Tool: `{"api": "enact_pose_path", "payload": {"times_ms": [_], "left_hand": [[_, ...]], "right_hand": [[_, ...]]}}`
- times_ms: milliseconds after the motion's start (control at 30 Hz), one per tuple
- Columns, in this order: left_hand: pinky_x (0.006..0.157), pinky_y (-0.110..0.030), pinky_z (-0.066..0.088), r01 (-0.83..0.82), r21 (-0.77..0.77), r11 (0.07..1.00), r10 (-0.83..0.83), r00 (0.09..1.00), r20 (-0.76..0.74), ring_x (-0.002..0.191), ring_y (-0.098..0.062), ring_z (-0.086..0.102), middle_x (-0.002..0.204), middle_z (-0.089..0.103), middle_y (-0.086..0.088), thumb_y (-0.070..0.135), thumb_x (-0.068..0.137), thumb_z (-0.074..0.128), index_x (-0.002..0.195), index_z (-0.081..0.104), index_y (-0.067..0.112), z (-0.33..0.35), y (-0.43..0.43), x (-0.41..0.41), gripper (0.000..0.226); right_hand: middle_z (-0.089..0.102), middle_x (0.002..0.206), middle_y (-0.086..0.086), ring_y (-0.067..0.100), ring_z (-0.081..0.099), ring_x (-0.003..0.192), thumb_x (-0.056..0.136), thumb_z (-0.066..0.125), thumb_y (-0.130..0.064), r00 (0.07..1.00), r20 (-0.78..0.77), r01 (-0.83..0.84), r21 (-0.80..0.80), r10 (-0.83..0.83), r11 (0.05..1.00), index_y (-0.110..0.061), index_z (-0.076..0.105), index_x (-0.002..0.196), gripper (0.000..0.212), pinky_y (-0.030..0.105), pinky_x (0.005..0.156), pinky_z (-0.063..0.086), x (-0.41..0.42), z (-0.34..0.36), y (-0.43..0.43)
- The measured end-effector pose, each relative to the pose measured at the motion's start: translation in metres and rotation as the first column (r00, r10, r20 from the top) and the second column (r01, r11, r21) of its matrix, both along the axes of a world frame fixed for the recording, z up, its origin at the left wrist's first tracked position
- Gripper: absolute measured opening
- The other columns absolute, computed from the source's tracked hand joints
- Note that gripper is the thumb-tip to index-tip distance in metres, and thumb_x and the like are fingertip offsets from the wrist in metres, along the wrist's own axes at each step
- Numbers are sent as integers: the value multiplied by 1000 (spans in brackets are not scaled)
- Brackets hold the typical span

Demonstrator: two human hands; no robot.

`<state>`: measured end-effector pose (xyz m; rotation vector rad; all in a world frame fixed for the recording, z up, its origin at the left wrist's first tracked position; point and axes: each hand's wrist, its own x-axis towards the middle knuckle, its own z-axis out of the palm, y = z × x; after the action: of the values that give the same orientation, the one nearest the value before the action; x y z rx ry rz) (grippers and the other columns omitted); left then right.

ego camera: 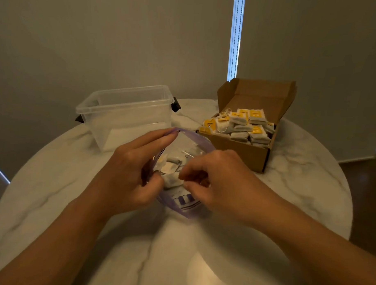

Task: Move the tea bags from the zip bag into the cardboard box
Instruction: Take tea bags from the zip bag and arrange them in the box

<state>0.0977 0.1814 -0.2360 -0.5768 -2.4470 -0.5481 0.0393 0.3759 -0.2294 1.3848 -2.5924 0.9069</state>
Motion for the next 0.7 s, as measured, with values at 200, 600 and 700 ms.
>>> {"api": "enact_pose_path", "payload": {"times_ms": [200,600,700], "left_hand": [[58,-9,40,3,10,1000,-3,1000,5,53,-11,55,145,51,0,19,75,47,141,52,7,-3,0,0,67],[60,-9,39,-16,9,1000,16,1000,14,52,-13,53,145,52,0,17,74,48,141,52,6,-5,-2,-1,68],[59,-9,39,-13,11,1000,13,1000,15,49,-14,51,145,52,0,16,74,47,140,53,6,-5,0,-1,68]], "right_hand": [[56,124,7,25,54,112,90,61,-8,996,-86,57,350,-29,935,-19,56,129,41,32,86,50,-25,-7,-35],[59,93,3,21,53,84,91,62,-19,987,-141,-4,435,72,901,-18,64,110,19,31,70,44,-41,-13,-51],[50,74,1,21,49,71,90,59,-18,982,-175,5,419,75,908,-20,54,82,11,30,62,37,-37,-17,-51]]}}
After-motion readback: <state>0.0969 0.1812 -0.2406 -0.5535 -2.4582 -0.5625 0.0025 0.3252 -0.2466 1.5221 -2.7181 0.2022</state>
